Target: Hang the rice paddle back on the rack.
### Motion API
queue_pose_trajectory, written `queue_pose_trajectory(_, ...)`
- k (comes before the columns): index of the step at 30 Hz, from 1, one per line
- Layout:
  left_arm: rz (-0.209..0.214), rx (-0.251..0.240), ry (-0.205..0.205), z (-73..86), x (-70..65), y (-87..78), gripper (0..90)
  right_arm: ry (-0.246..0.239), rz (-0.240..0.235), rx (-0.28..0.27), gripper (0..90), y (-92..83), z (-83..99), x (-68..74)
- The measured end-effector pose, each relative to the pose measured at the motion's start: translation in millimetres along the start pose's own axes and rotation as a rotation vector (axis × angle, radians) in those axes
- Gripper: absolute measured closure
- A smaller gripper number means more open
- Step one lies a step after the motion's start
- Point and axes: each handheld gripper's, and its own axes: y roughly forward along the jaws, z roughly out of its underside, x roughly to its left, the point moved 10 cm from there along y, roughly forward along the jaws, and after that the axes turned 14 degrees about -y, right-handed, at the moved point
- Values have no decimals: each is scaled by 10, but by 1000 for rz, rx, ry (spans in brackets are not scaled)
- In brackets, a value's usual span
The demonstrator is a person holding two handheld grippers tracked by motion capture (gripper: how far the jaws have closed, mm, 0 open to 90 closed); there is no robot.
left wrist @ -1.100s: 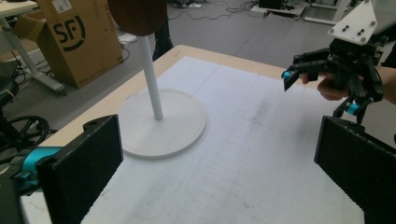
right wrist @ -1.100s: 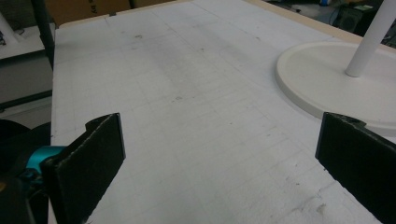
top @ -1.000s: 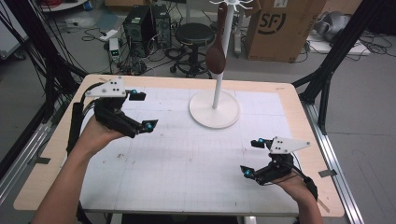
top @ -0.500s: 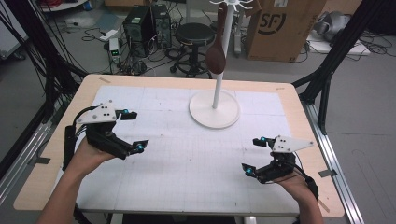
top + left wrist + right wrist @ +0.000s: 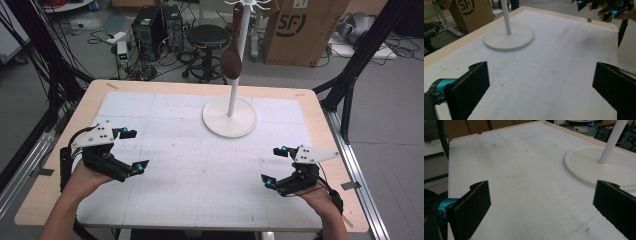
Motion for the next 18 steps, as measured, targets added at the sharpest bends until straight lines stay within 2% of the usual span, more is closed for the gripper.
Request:
queue_pose_trajectory(2,-5,7,-1,40,14,2,17,-2,0,-1,3,-4,-1,9)
queue_pose_trajectory(6,1,-17,-10,77,13,-13,17,-4,3,-5,3,-14,-16,24)
queue_pose_trajectory(12,10,-24,-12,161,22,-18,17,-3,16,-18,4,-40,-25,7)
queue_pose_trajectory(18,0,-37,-27,232,86,-26,17,-3,26,-18,4,-41,-23,15)
